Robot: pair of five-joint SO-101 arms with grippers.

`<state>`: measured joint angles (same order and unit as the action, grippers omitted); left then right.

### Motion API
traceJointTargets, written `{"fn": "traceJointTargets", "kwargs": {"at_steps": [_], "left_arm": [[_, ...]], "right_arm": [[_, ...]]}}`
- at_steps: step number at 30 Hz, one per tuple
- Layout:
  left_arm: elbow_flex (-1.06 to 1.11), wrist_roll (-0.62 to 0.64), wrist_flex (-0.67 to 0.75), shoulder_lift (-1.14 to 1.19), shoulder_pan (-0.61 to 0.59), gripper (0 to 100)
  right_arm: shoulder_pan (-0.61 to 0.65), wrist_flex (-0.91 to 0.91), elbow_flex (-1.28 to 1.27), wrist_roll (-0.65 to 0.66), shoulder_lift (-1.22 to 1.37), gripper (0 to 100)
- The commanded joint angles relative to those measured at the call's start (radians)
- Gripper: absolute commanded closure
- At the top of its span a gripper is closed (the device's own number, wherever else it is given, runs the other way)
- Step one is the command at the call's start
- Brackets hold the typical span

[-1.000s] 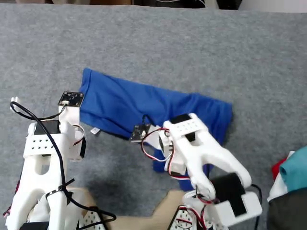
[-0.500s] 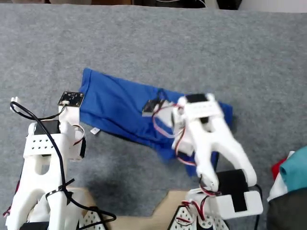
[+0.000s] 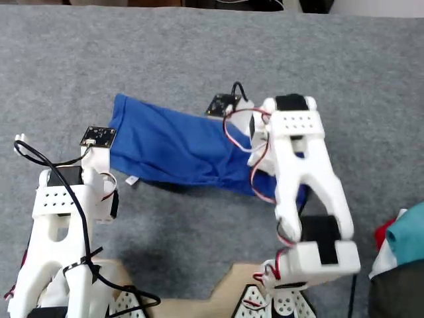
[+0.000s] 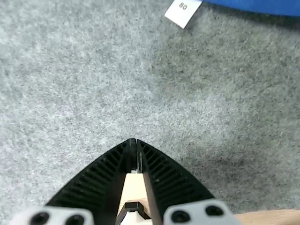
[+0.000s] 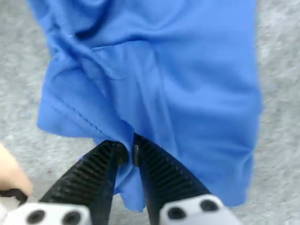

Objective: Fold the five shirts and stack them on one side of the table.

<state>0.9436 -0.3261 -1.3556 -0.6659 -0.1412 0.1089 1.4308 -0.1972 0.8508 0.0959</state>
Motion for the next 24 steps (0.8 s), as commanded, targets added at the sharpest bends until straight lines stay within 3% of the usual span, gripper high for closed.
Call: {"fn": "traceJointTargets", "kwargs": {"at_steps": [1, 5, 11, 21, 24], "left_arm": [[-0.002, -0.006, 0.002, -0.022, 0.002, 98], [-0.002, -0.006, -0.002, -0.022, 0.002, 98], [-0.002, -0.005, 0.0, -0.022, 0.003, 98], [-0.002, -0.005, -0.002, -0.022, 0.003, 98], [-0.002, -0.005, -0.002, -0.022, 0.003, 98]], "right_arm": [[-0.016, 0.006, 0.143, 0.009, 0.079, 99.1], [-0.007, 0.054, 0.229, 0.031, 0.143, 97.8], [-0.001, 0.114, 0.326, 0.034, 0.168, 81.5], [0.007, 0.295, 0.384, 0.035, 0.165, 82.1], [-0.002, 0.336, 0.372, 0.035, 0.165, 90.8]]}}
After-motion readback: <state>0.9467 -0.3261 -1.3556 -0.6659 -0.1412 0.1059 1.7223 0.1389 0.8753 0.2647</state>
